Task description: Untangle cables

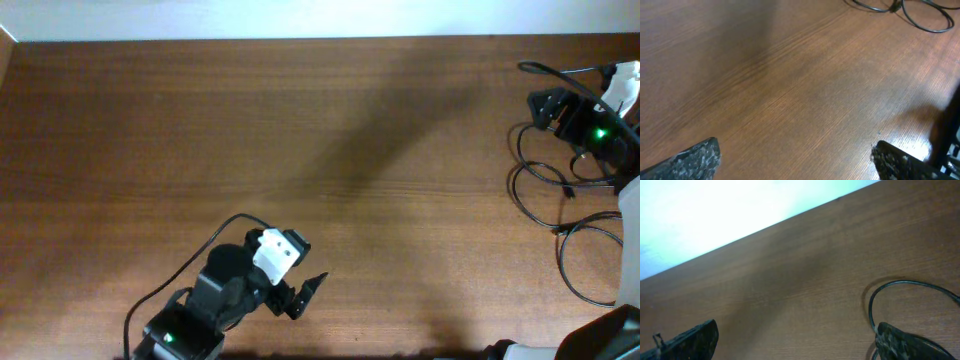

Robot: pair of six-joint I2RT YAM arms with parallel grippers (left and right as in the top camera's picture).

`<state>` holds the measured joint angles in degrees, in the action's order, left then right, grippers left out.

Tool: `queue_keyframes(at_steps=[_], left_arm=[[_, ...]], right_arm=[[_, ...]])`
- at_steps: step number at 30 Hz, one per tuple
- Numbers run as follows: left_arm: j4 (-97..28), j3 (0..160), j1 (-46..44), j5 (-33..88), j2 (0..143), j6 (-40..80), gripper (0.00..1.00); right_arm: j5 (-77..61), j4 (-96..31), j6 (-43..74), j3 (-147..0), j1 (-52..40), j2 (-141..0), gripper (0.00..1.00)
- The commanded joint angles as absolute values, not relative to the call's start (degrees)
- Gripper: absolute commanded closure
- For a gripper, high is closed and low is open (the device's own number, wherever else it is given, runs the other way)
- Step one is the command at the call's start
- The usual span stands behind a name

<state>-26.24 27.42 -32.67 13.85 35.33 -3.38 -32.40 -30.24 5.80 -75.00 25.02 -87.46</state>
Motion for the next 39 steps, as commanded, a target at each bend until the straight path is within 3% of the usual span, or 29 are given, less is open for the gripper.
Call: queue_keyframes(at_steps=[1, 14, 29, 36, 39], left_arm=[[-24.1, 23.6, -32.7, 12.9, 31.6, -3.0, 0.01], [-17.4, 10.2, -24.9, 17.2, 14.4, -3.0, 0.01], [-16.8, 5.5, -18.6, 17.6, 0.6, -3.0, 0.01], [0.0, 0.8, -13.8, 17.6, 0.3, -3.1, 0.01], [1.5, 0.5, -12.5, 17.1, 0.3, -8.3, 0.01]], right_arm=[[-32.3, -30.3, 5.3, -75.5, 24.8, -87.7, 0.01], [-32.3, -30.3, 5.3, -75.5, 24.8, -87.7, 0.01], [-32.3, -30.3, 5.3, -75.5, 24.8, -87.7, 0.01], [-32.3, -30.3, 5.3, -75.5, 24.8, -87.7, 0.01], [-32.3, -30.3, 5.3, -75.5, 24.8, -87.7, 0.01]])
